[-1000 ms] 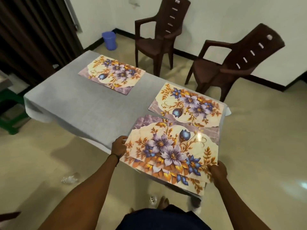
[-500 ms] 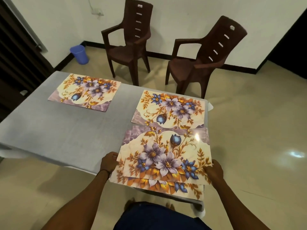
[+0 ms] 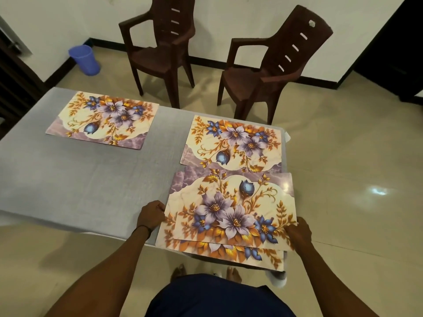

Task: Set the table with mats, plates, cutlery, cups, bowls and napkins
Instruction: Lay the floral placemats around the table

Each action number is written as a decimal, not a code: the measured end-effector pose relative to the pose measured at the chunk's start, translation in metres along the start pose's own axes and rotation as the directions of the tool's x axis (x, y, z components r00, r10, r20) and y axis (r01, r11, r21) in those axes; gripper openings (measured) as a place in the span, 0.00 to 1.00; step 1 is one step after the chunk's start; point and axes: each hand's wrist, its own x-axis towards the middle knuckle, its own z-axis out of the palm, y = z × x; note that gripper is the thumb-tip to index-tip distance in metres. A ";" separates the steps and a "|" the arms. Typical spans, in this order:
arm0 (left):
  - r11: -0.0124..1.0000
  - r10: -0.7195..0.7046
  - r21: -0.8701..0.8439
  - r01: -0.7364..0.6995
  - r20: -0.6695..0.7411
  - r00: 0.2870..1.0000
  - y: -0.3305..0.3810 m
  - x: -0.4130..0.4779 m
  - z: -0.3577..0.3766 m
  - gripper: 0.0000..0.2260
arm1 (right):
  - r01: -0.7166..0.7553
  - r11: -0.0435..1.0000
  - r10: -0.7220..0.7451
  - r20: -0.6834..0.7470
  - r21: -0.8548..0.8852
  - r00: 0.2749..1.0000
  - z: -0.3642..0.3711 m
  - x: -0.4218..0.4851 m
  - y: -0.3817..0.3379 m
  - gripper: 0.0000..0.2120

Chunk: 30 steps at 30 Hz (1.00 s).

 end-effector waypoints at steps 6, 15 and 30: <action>1.000 0.001 0.007 0.000 -0.026 1.000 -0.001 -0.003 0.000 0.07 | 0.004 1.000 -0.004 0.000 0.017 1.000 0.003 0.001 0.007 0.23; 1.000 0.008 0.017 -0.006 -0.122 0.993 -0.015 0.004 -0.024 0.08 | 0.042 0.998 -0.045 0.045 0.046 0.998 0.026 0.000 -0.009 0.20; 0.994 -0.034 0.097 0.054 -0.197 0.980 -0.061 0.032 -0.074 0.06 | 0.060 0.997 -0.055 0.092 -0.051 0.994 0.091 -0.001 -0.025 0.11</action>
